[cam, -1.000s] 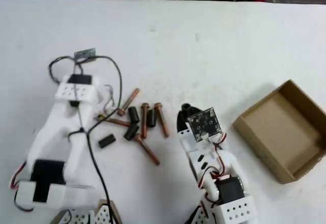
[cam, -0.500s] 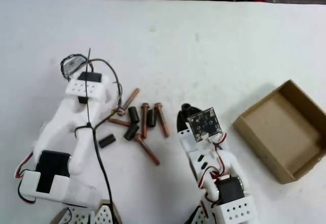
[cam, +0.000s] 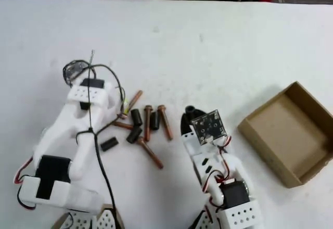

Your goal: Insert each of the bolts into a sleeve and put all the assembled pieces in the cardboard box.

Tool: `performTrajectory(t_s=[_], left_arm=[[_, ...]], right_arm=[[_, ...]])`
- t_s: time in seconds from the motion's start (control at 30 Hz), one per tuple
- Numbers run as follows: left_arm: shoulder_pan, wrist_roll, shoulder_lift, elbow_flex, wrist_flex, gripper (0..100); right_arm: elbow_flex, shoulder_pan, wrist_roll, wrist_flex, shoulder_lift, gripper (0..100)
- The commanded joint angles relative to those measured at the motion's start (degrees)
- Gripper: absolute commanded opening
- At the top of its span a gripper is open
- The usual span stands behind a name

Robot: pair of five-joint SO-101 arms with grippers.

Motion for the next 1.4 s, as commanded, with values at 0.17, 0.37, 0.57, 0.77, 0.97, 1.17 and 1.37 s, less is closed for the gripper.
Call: performTrajectory(t_s=[0.17, 0.37, 0.57, 0.77, 0.97, 1.17, 1.37], left_arm=[[-4.2, 0.4, -0.2, 4.1, -2.2, 19], [-4.1, 0.2, -0.1, 5.5, -2.3, 19], [-4.0, 0.2, 0.0, 6.1, -2.3, 19], [-4.0, 0.2, 0.0, 6.5, -4.0, 19], [-4.5, 0.4, 5.1, 6.2, -8.4, 19], [-5.1, 0.4, 10.2, -0.2, -1.9, 19], [-4.9, 0.4, 13.8, -5.5, 3.3, 17]], right_arm=[[-0.3, 0.7, 0.0, -1.5, -0.8, 1.7], [-0.3, 0.8, 0.1, -1.5, -0.8, 1.7], [-0.3, 0.8, 0.1, -1.5, -0.8, 1.7], [-0.3, 0.8, 0.1, -1.5, -0.8, 1.7], [-0.3, 0.8, 0.1, -1.5, -0.8, 1.7], [-0.3, 0.8, 0.1, -1.5, -0.8, 1.7], [-0.3, 0.8, 0.1, -1.5, -0.8, 1.7]])
